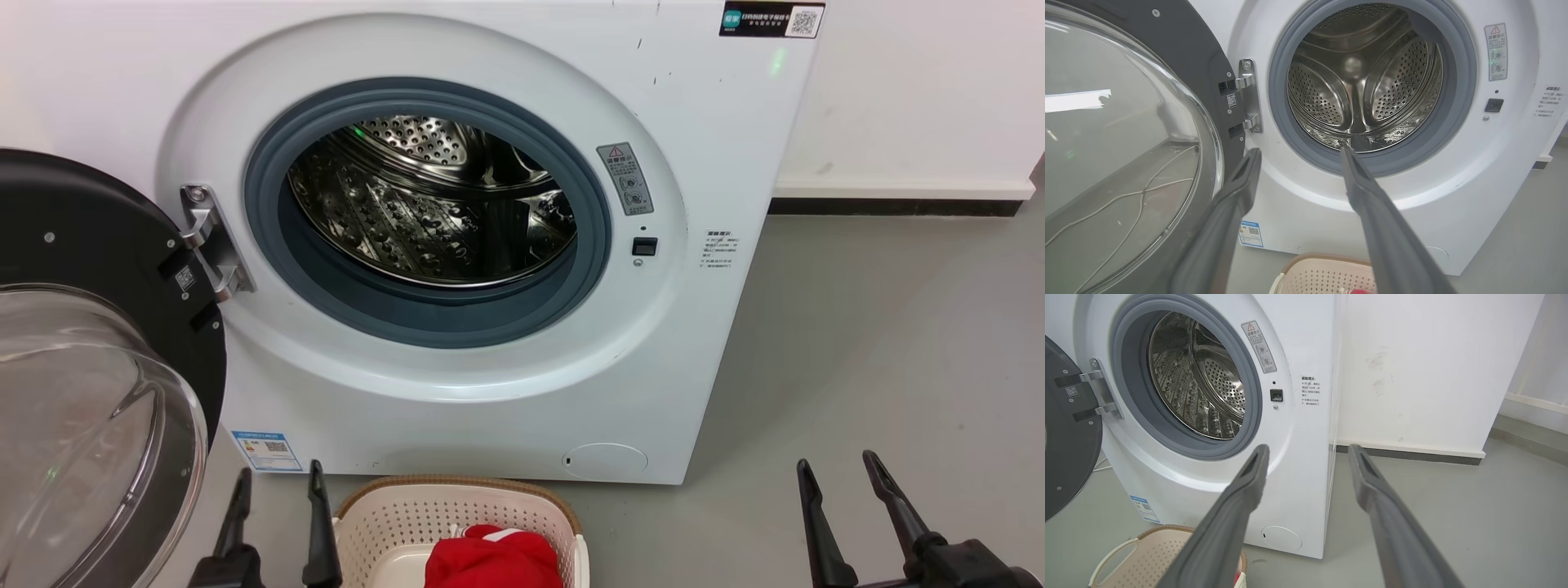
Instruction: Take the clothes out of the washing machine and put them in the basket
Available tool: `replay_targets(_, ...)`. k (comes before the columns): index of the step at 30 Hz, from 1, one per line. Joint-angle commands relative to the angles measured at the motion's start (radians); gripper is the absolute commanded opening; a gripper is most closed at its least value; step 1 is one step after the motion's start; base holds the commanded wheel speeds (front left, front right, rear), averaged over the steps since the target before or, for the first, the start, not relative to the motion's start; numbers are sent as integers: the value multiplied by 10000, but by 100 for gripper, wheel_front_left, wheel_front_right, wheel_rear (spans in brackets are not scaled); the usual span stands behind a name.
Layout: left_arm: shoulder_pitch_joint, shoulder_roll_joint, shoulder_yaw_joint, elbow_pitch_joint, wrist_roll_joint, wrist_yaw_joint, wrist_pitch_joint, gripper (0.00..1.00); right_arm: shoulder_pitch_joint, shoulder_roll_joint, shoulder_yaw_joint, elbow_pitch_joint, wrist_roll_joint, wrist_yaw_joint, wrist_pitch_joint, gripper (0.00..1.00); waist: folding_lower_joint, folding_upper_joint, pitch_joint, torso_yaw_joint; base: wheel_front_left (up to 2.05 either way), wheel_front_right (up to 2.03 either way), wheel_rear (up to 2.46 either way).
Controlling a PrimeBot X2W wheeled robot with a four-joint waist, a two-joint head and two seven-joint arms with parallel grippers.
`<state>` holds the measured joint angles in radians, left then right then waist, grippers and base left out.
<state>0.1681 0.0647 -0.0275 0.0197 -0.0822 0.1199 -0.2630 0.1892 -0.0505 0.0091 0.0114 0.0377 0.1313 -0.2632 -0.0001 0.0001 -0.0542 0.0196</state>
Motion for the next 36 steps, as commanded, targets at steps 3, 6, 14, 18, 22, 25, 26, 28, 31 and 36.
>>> replay_targets(3,222,-33,-10,28,97,-217,-25,100,185,6,-33,-82,109,-11,-23,100,1,-1,-85,-13,0,0,0)
replay_targets(6,347,-79,23,92,131,-383,-25,100,266,6,-46,-123,147,-11,-23,100,1,-1,-146,-46,0,0,0)
replay_targets(14,473,-131,108,130,190,-571,-25,100,378,6,-70,-219,222,-11,-23,100,1,-1,-263,-114,0,0,0)
replay_targets(18,504,-143,143,174,214,-608,-25,100,407,6,-41,-227,242,-11,-23,100,1,-1,-315,-148,0,0,0)
replay_targets(22,492,-149,153,207,244,-632,-25,100,421,6,-21,-219,245,-11,-23,100,1,-1,-352,-173,0,0,0)
replay_targets(25,389,-128,93,393,198,-597,11,0,333,2,-3,5,237,0,13,0,2,-1,-356,-176,0,0,0)
replay_targets(26,394,-132,86,491,187,-597,42,0,367,2,-1,89,241,0,17,0,2,-1,-356,-176,0,0,0)
replay_targets(28,376,-132,91,666,91,-607,89,0,405,3,15,246,335,0,54,0,2,-1,-353,-176,0,0,0)
replay_targets(31,208,-133,176,769,-559,-689,273,0,299,-35,21,284,1039,0,158,0,2,-1,-331,-176,0,0,0)
replay_targets(36,-6,-133,262,865,-1605,-819,518,0,42,-110,20,438,2169,-1,349,0,2,-1,-294,-177,0,0,0)
